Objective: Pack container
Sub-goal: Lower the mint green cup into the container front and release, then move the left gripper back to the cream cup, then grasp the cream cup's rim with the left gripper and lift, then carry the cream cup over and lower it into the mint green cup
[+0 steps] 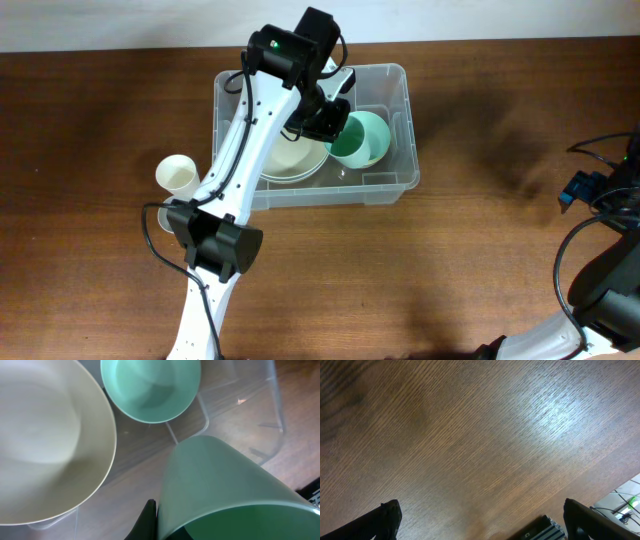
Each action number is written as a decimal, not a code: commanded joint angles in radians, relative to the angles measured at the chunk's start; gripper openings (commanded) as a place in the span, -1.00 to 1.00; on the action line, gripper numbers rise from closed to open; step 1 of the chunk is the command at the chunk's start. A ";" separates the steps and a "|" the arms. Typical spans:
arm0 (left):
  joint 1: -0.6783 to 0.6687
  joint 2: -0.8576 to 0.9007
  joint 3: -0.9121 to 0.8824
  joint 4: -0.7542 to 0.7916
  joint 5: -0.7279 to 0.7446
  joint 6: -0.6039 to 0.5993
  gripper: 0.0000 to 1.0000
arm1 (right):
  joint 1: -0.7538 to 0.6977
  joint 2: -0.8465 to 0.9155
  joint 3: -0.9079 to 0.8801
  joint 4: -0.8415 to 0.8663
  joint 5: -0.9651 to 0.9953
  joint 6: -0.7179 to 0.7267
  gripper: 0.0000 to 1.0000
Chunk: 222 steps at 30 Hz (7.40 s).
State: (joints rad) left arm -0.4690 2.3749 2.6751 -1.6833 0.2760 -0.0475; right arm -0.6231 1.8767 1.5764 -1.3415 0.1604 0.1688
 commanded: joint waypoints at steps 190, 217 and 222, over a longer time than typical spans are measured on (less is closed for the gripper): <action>0.805 -0.387 -1.043 0.671 -0.278 -0.204 -0.98 | -0.005 -0.018 0.013 0.000 0.009 0.003 0.97; 0.586 -0.503 -0.347 0.272 -0.020 -0.147 -0.98 | -0.005 -0.018 0.013 0.000 0.009 0.003 0.97; 0.394 -0.500 -0.361 0.230 -0.021 -0.124 -0.98 | -0.005 -0.018 0.013 0.000 0.009 0.003 0.97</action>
State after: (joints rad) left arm 0.0013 1.8816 2.3157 -1.4479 0.2321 -0.2016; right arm -0.6231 1.8767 1.5764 -1.3411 0.1604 0.1684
